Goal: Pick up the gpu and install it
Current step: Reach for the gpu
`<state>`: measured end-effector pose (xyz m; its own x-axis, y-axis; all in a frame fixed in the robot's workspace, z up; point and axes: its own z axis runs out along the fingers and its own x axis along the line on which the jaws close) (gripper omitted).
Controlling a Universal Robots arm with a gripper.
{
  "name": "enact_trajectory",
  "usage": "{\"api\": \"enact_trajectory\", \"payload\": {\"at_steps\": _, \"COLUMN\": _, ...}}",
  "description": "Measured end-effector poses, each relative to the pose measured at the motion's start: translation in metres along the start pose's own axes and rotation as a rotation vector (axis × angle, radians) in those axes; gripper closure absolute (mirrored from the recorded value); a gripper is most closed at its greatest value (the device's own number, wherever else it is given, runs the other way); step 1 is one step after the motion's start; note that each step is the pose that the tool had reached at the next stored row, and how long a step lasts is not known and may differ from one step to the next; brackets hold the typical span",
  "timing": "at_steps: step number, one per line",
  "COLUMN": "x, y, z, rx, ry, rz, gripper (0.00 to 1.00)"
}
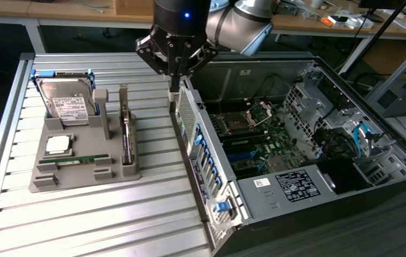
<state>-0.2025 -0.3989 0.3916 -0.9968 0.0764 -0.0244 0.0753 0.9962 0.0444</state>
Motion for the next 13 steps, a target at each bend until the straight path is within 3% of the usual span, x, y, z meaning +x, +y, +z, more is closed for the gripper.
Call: {"api": "enact_trajectory", "payload": {"at_steps": 13, "x": 0.0042, "y": -0.0003, "z": -0.0001, "rx": 0.0, "ry": 0.0, "rz": 0.0, "gripper": 0.9}}
